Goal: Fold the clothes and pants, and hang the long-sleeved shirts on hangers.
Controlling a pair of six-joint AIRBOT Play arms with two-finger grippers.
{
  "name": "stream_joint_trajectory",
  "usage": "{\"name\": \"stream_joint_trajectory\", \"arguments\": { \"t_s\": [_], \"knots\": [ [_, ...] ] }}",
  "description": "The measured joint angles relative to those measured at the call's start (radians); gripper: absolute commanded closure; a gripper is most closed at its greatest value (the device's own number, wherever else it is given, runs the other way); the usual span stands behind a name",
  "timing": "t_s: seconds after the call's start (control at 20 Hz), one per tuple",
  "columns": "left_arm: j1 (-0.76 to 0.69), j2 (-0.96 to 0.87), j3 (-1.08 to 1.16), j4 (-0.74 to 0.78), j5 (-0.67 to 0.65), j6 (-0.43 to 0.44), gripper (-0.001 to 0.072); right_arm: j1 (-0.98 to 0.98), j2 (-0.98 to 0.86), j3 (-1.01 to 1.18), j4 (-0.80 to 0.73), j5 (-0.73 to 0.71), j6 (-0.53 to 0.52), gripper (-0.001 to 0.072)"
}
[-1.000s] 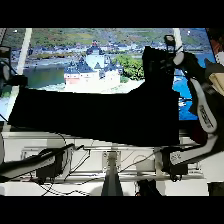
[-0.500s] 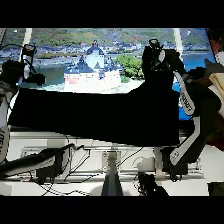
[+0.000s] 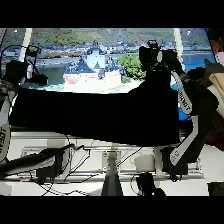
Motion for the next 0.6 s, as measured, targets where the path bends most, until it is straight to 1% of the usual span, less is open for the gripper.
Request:
{"name": "stream_joint_trajectory", "arguments": {
  "t_s": [0.05, 0.15, 0.25, 0.45, 0.6],
  "knots": [
    [0.0, 0.001, 0.0, 0.0, 0.002, 0.0, 0.0161, 0.008, 0.007, 0.016, -0.001, 0.024, 0.0, 0.0699],
    [-0.002, 0.008, 0.0, 0.0, 0.008, 0.0, 0.0161, 0.033, 0.039, 0.076, 0.002, 0.0, -0.003, 0.0698],
    [-0.007, 0.018, 0.0, 0.0, 0.01, -0.008, 0.0161, 0.068, 0.072, 0.148, 0.021, 0.007, -0.004, 0.0698],
    [-0.026, 0.051, 0.0, -0.003, 0.012, -0.03, 0.0161, 0.175, 0.168, 0.269, 0.114, 0.002, -0.008, 0.0698],
    [-0.033, 0.076, 0.0, 0.002, 0.014, -0.036, 0.0161, 0.288, 0.237, 0.304, 0.19, 0.003, -0.049, 0.0699]
  ]
}}
